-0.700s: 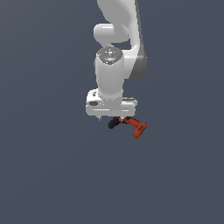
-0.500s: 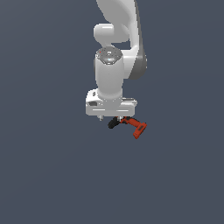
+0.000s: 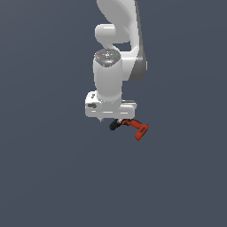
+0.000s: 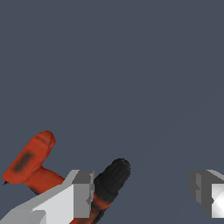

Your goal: Pick up the object and move it to a goal position.

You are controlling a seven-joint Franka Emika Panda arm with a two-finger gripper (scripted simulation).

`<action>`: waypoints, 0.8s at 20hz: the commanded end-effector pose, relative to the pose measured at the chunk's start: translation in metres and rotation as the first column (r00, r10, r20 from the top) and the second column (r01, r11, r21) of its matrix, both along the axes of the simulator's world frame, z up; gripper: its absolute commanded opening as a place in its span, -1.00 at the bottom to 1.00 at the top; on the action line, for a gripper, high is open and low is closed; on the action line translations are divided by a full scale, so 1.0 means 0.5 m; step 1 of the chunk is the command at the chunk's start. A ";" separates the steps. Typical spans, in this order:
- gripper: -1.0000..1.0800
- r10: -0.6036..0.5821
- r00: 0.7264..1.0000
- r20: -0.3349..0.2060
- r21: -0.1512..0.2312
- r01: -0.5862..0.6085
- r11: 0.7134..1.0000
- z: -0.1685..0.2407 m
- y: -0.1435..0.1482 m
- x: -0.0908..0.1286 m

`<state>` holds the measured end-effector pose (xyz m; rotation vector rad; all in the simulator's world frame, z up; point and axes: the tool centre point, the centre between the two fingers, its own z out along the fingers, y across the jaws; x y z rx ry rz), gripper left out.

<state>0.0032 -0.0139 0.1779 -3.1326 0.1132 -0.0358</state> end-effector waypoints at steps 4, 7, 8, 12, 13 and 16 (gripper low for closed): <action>0.62 -0.046 0.999 -0.006 0.002 0.046 0.999 -0.018 0.006 -0.008; 0.62 -0.087 0.996 -0.012 0.003 0.087 0.996 -0.034 0.010 -0.016; 0.62 -0.104 0.994 -0.014 0.004 0.104 0.995 -0.041 0.012 -0.019; 0.62 -0.183 0.983 -0.024 0.004 0.183 0.983 -0.070 0.020 -0.035; 0.62 -0.206 0.978 -0.027 0.003 0.206 0.979 -0.079 0.022 -0.040; 0.62 -0.281 0.959 -0.037 0.000 0.281 0.960 -0.107 0.029 -0.056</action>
